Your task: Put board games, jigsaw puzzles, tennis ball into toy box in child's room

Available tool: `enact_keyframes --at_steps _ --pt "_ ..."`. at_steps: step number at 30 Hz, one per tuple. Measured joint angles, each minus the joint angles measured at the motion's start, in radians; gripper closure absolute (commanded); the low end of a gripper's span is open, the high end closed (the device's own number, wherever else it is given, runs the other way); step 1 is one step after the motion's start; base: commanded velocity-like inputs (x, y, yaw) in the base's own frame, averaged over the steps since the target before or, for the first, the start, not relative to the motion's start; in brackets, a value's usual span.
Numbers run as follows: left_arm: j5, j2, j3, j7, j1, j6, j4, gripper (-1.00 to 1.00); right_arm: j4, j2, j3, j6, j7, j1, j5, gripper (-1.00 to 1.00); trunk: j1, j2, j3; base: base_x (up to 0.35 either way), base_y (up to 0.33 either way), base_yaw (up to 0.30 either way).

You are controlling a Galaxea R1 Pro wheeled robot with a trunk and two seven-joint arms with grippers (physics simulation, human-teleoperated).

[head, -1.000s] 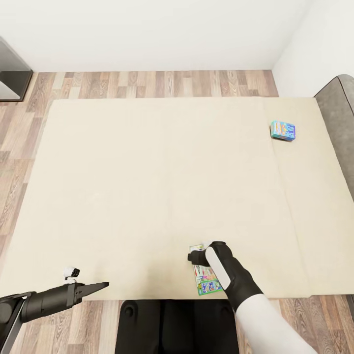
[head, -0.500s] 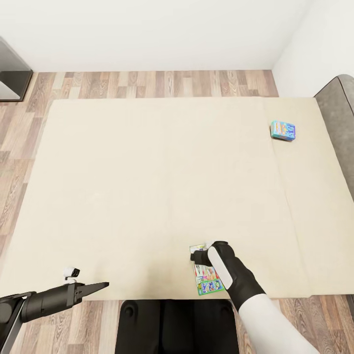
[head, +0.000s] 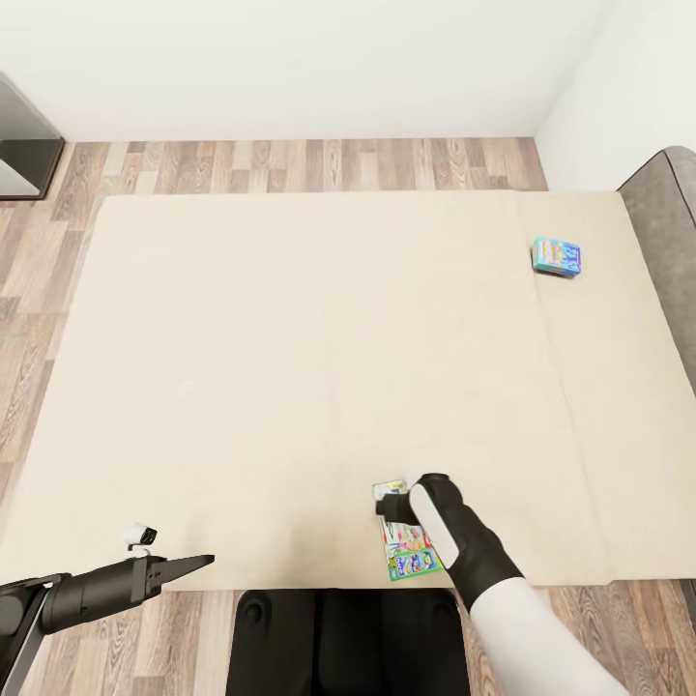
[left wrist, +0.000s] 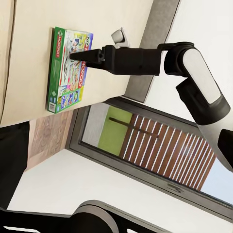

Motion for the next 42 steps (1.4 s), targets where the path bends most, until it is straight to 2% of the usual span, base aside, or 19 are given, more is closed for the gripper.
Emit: enact_keyframes --at_steps 7,15,18,25,34,40,42 --pt "0.000 0.000 0.000 0.000 0.000 0.000 0.000 -1.00 -0.006 -0.013 0.000 0.014 0.000 0.001 0.001 -1.00 0.000 0.000 0.000 0.000 0.000 0.000" --pt "0.000 0.000 0.000 0.000 0.000 0.000 0.000 -1.00 -0.101 -0.016 -0.002 0.091 -0.017 0.003 0.000 -1.00 0.000 0.000 0.000 0.000 0.000 0.000" --pt "0.000 0.000 0.000 0.000 0.000 0.000 0.000 -1.00 -0.114 -0.016 -0.014 0.107 -0.037 0.003 -0.001 -1.00 0.000 0.000 0.000 0.000 0.000 0.000" --pt "0.000 0.000 0.000 0.000 0.000 0.000 0.000 -1.00 -0.113 -0.015 -0.045 0.115 -0.050 0.003 -0.002 -1.00 0.000 0.000 0.000 0.000 0.000 0.000" --pt "0.000 0.000 0.000 0.000 0.000 0.000 0.000 -1.00 -0.099 -0.018 -0.056 0.107 -0.052 0.003 -0.003 -1.00 0.000 0.000 0.000 0.000 0.000 0.000" --pt "0.000 0.000 0.000 0.000 0.000 0.000 0.000 -1.00 -0.063 -0.060 -0.059 0.070 -0.044 0.003 -0.007 -1.00 0.000 0.000 0.000 0.000 0.000 0.000" --pt "0.000 0.000 0.000 0.000 0.000 0.000 0.000 -1.00 -0.059 -0.067 -0.059 0.054 -0.042 0.003 -0.007 -1.00 0.000 0.000 0.000 0.000 0.000 0.000"
